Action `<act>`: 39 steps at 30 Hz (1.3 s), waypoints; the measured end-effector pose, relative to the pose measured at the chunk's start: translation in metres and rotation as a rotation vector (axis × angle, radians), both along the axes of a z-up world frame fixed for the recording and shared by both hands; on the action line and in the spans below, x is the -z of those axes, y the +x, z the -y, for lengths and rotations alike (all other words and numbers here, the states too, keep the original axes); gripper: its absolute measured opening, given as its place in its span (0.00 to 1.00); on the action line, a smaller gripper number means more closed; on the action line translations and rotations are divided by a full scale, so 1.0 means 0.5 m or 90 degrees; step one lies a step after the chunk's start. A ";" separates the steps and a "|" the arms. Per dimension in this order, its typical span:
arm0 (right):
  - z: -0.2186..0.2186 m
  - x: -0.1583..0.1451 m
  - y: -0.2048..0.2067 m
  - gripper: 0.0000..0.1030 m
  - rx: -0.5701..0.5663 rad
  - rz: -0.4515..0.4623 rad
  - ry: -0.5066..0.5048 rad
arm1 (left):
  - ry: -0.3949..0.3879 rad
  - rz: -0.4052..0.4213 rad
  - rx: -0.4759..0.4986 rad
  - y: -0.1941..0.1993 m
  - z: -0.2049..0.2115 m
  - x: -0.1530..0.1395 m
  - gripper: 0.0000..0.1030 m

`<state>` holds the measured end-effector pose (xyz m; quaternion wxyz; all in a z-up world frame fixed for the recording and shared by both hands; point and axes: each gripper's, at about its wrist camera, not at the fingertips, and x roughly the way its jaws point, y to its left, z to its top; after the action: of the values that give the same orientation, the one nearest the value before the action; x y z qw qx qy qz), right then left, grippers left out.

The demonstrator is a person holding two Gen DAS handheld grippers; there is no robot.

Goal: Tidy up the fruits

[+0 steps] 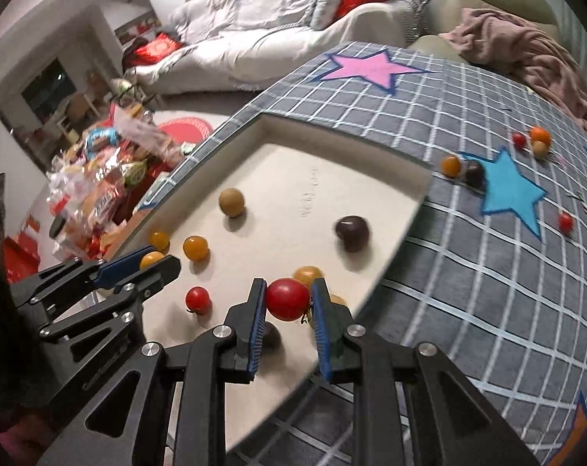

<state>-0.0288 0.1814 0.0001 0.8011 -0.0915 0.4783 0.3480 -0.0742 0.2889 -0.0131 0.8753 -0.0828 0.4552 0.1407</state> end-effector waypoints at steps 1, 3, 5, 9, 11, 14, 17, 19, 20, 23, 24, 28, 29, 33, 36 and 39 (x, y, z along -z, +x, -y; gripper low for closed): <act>-0.010 0.005 0.001 0.24 -0.006 -0.001 -0.005 | 0.000 -0.004 -0.006 -0.003 -0.009 0.006 0.23; -0.029 0.013 0.002 0.24 -0.018 -0.003 -0.016 | -0.002 -0.016 -0.017 -0.007 -0.022 0.019 0.23; -0.047 0.024 0.002 0.25 -0.031 -0.007 -0.028 | -0.004 -0.026 -0.023 -0.014 -0.025 0.028 0.23; -0.078 0.044 -0.004 0.26 -0.055 -0.003 -0.061 | -0.002 -0.039 -0.028 -0.022 -0.027 0.040 0.23; -0.087 0.049 -0.005 0.27 -0.063 -0.002 -0.070 | -0.006 -0.044 -0.026 -0.020 -0.024 0.044 0.24; -0.089 0.046 -0.008 0.47 -0.067 0.001 -0.070 | -0.006 -0.050 -0.020 -0.020 -0.020 0.050 0.24; -0.087 0.031 -0.013 0.65 -0.066 0.012 -0.062 | -0.004 -0.049 -0.026 -0.023 -0.021 0.050 0.79; -0.083 0.017 -0.017 0.70 -0.069 0.018 -0.057 | 0.018 -0.011 -0.045 -0.037 -0.017 0.033 0.89; -0.082 0.011 -0.019 0.74 -0.070 0.021 -0.056 | 0.026 -0.005 -0.044 -0.040 -0.014 0.028 0.89; -0.079 0.000 -0.022 0.79 -0.068 0.020 -0.063 | 0.020 -0.024 -0.036 -0.037 -0.011 0.027 0.89; -0.079 -0.002 -0.024 0.83 -0.066 0.019 -0.065 | 0.019 -0.026 -0.036 -0.037 -0.012 0.027 0.89; -0.068 -0.015 -0.033 1.00 -0.059 0.018 -0.076 | 0.002 -0.032 -0.027 -0.042 -0.006 0.026 1.00; -0.065 -0.019 -0.036 1.00 -0.059 0.017 -0.078 | 0.001 -0.033 -0.024 -0.042 -0.003 0.024 1.00; -0.054 -0.031 -0.041 1.00 -0.050 0.019 -0.087 | 0.002 -0.035 -0.018 -0.048 0.010 0.018 1.00; -0.045 -0.037 -0.042 1.00 -0.037 0.019 -0.088 | -0.001 -0.042 -0.018 -0.051 0.013 0.015 1.00; -0.034 -0.041 -0.041 1.00 -0.027 0.009 -0.087 | 0.012 -0.045 -0.023 -0.056 0.016 0.011 1.00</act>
<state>-0.0491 0.1983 0.0208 0.7888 -0.1586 0.4931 0.3310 -0.1023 0.2811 -0.0186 0.8570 -0.0778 0.4826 0.1632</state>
